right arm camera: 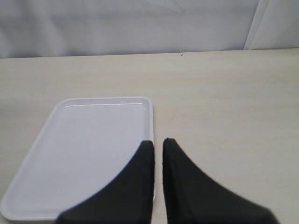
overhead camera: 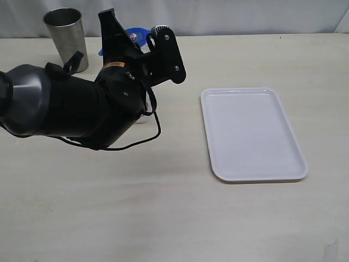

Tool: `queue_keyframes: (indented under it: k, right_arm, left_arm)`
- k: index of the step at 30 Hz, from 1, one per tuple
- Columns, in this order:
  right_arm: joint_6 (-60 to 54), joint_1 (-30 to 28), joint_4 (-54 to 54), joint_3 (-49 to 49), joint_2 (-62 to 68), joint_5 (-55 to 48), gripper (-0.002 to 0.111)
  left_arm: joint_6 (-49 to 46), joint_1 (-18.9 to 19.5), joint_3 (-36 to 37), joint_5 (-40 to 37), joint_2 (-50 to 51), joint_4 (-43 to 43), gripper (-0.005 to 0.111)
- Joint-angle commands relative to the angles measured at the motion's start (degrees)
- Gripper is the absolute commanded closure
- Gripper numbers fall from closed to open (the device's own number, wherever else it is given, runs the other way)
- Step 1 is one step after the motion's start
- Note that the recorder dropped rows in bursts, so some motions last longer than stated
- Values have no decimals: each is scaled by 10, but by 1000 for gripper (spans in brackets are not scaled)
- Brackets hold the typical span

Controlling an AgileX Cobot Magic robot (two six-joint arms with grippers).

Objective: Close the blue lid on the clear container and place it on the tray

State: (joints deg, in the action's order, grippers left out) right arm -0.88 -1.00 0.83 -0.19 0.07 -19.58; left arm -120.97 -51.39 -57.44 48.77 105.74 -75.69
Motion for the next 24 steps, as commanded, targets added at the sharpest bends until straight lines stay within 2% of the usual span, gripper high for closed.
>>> queue_keyframes:
  k: [1,6,12,24]
  right_arm:
    - [0,-2,2,2,-1,-1,101]
    - [0,-2,2,2,-1,-1,101]
    - [0,-2,2,2,-1,-1,101]
    - [0,-2,2,2,-1,-1,101]
  left_arm:
    - [-17,-13,1,15,-6,4,107]
    - [-17,-14,1,-1,-6,5,107]
    - [-17,-14,1,37,-6,3,107]
    - [-17,-26,1,43,-6,-14,107]
